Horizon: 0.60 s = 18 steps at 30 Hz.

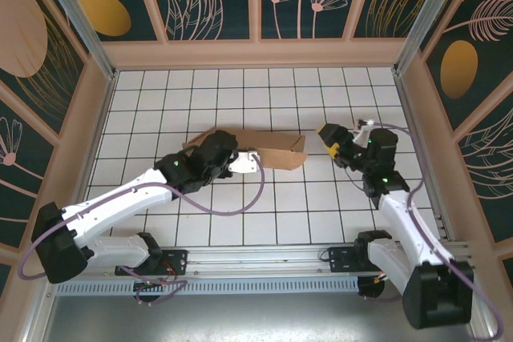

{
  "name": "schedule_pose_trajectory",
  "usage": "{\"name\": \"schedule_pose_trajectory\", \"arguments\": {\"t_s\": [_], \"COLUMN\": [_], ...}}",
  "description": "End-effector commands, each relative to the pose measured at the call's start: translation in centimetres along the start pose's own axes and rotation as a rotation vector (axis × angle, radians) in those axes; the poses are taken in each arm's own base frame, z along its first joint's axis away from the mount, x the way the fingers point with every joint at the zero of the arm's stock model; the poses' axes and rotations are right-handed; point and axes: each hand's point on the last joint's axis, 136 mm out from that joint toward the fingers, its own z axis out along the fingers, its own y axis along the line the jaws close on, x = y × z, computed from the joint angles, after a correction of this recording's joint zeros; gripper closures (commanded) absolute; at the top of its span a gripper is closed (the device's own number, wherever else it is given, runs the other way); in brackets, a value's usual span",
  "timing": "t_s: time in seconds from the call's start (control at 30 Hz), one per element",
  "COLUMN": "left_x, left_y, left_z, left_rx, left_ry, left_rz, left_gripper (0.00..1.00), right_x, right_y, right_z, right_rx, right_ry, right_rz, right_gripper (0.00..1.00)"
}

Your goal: Fold the paper box

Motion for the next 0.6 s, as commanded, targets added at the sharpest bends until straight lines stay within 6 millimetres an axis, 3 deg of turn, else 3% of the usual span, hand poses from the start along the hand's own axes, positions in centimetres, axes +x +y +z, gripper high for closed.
{"name": "schedule_pose_trajectory", "arguments": {"t_s": [0.0, 0.17, 0.23, 0.4, 0.57], "left_x": [2.4, 1.0, 0.6, 0.0, 0.0], "left_y": [-6.6, -9.1, -10.0, -11.2, -12.1], "left_z": [-2.2, -2.6, -2.2, 0.0, 3.0], "left_rx": [0.394, 0.601, 0.662, 0.738, 0.761], "left_ry": [0.187, 0.277, 0.292, 0.351, 0.402], "left_rz": [-0.167, -0.228, -0.233, -0.214, -0.162], "left_gripper": [0.54, 0.5, 0.49, 0.46, 0.42], "right_x": [-0.7, -2.9, -2.8, -0.6, 3.7], "right_y": [-4.9, -2.3, -0.7, 2.2, 1.5], "right_z": [-2.2, -4.2, -4.4, -3.7, -2.7], "right_rx": [0.274, 0.343, 0.325, 0.285, 0.324], "right_ry": [-0.053, -0.147, -0.146, -0.059, 0.165], "right_rz": [-0.12, -0.266, -0.322, -0.418, -0.453], "right_gripper": [0.22, 0.25, 0.26, 0.34, 0.28]}}
